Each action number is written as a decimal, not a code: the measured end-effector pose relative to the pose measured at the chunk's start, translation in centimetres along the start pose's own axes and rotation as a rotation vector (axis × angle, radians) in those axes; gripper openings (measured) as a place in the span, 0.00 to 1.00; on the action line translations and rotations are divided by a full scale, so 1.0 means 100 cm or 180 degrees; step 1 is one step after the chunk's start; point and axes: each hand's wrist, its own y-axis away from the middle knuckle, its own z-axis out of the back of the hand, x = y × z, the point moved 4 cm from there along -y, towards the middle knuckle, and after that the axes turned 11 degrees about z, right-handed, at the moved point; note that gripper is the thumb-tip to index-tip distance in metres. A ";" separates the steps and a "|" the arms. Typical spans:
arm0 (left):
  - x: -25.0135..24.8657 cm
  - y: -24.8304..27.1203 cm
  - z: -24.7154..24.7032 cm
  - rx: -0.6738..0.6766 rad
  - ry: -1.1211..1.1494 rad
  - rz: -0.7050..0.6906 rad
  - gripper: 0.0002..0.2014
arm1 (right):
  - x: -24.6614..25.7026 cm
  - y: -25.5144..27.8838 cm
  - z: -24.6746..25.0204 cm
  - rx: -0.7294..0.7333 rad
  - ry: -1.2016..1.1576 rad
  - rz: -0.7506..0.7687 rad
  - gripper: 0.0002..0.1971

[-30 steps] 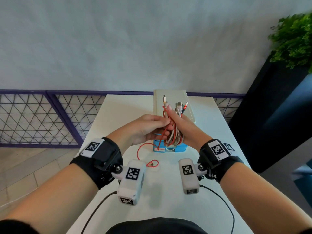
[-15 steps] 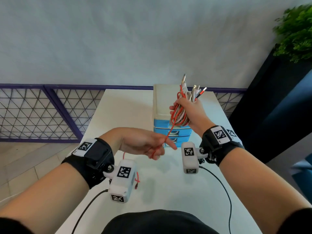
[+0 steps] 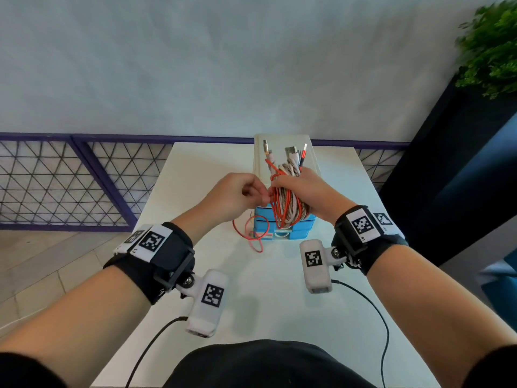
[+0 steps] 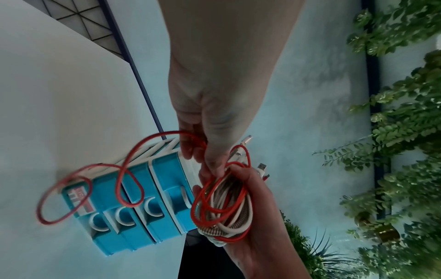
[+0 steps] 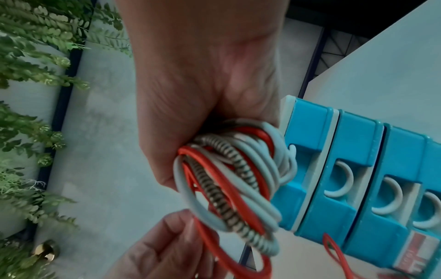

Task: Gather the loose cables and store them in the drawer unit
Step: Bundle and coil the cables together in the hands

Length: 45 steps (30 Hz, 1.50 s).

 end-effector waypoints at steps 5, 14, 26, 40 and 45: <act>-0.001 0.001 0.001 -0.0362 0.0273 -0.0152 0.06 | 0.000 0.009 -0.015 0.0340 -0.0680 -0.0171 0.03; 0.003 0.009 0.004 -0.0315 0.0220 0.0537 0.13 | -0.014 0.004 -0.005 0.0274 -0.0637 -0.0047 0.05; -0.007 0.016 -0.021 0.1015 0.1838 0.0983 0.07 | -0.022 -0.002 0.004 -0.0278 -0.0320 -0.0047 0.23; 0.000 0.036 -0.039 0.2007 0.1502 0.1508 0.15 | -0.013 -0.006 0.022 -0.0844 -0.0909 0.0250 0.05; 0.030 0.044 -0.028 0.2309 0.0386 0.1448 0.15 | -0.003 -0.003 0.044 -0.0948 -0.1125 0.0255 0.03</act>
